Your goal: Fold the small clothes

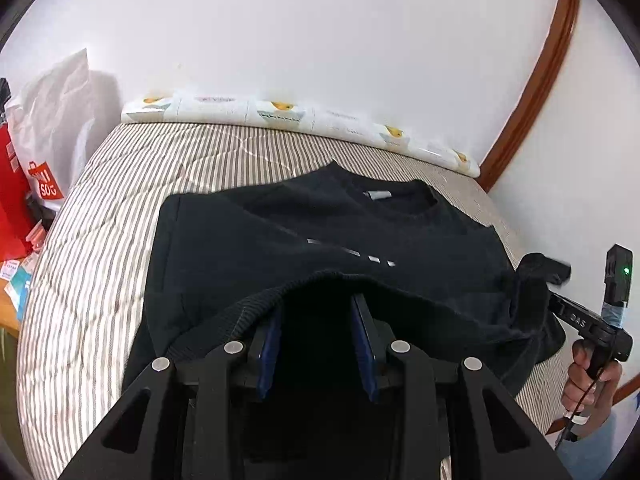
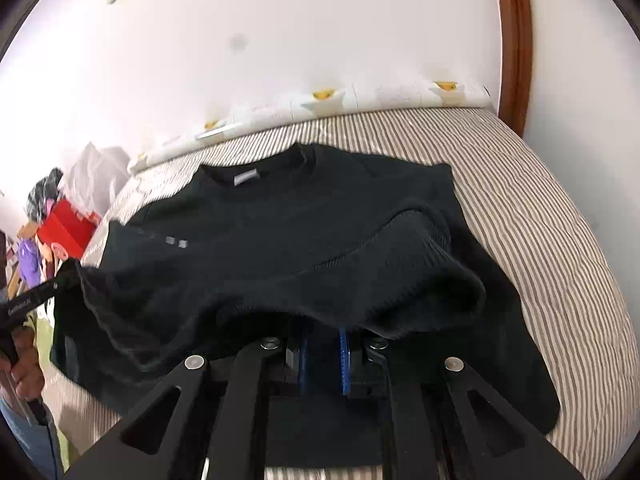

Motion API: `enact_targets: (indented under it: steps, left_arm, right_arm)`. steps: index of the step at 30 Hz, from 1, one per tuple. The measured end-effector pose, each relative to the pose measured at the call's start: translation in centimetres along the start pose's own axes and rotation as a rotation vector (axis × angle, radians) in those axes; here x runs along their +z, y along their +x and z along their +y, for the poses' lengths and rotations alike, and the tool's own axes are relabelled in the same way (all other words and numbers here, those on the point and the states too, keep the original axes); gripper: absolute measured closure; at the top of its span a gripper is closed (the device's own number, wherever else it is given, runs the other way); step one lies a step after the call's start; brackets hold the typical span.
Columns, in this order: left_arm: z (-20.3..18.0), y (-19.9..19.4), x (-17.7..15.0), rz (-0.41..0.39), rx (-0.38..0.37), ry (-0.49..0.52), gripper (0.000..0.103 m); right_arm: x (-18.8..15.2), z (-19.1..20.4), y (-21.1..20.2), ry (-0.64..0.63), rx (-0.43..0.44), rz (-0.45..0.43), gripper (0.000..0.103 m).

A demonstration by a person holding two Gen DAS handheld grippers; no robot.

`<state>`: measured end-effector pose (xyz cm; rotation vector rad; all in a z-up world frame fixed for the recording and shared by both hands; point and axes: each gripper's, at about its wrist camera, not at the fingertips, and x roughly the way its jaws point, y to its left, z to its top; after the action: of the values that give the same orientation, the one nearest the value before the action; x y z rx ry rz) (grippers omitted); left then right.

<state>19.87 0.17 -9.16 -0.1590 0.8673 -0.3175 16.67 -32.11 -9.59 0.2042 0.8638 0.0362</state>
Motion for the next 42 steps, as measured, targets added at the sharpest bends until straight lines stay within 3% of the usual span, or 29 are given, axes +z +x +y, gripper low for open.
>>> enact_targets:
  steps: [8, 13, 15, 18, 22, 26, 29, 34, 37, 38, 39, 40, 42]
  left_arm:
    - [-1.0, -1.3, 0.5, -0.004, -0.096, 0.021, 0.068]
    - [-2.0, -3.4, -1.0, -0.012, -0.145, 0.065, 0.057]
    - [-2.5, -4.4, -2.3, -0.013, -0.138, 0.097, 0.056]
    - [-2.7, -5.4, -4.5, -0.003, -0.102, 0.136, 0.051]
    - [-1.4, -5.9, -7.2, 0.012, -0.032, 0.14, 0.044]
    - [0.8, -5.2, -8.9, 0.056, 0.016, 0.113, 0.044]
    - [1.7, -4.2, -8.8, 0.068, 0.055, 0.104, 0.044]
    - [1.5, -1.8, -6.4, 0.04, 0.171, 0.186, 0.044]
    - [1.7, -0.2, -4.7, 0.035, 0.174, 0.183, 0.044]
    - [2.0, 0.0, -4.2, 0.029, 0.161, 0.17, 0.044]
    - [2.2, 0.4, -3.3, 0.025, 0.141, 0.145, 0.044]
    - [2.6, 0.9, -2.3, 0.02, 0.121, 0.114, 0.044]
    - [3.2, 1.5, -0.7, 0.015, 0.115, 0.074, 0.044]
  right_arm:
    - [3.5, -1.4, 6.0, 0.075, -0.069, 0.047, 0.092]
    - [3.1, -0.7, 5.4, 0.034, -0.088, 0.034, 0.088]
    - [2.7, -0.5, 4.7, 0.01, -0.088, 0.026, 0.075]
    - [2.1, -0.6, 3.7, -0.034, -0.103, -0.001, 0.058]
    - [2.1, -1.9, 3.0, -0.037, -0.117, 0.005, 0.053]
    - [2.6, -2.9, 2.8, -0.053, -0.208, -0.014, 0.043]
    - [3.0, -3.5, 3.3, -0.05, -0.192, 0.006, 0.043]
    - [3.6, -3.3, 5.3, -0.066, -0.173, 0.06, 0.043]
    - [3.8, -3.2, 6.7, -0.078, -0.171, 0.09, 0.048]
    - [3.9, -3.1, 6.9, -0.081, -0.162, 0.089, 0.062]
    - [4.0, -3.1, 7.0, -0.084, -0.15, 0.088, 0.091]
    - [4.1, -3.1, 7.1, -0.087, -0.14, 0.09, 0.102]
    - [4.6, -3.2, 7.0, -0.084, -0.124, 0.065, 0.101]
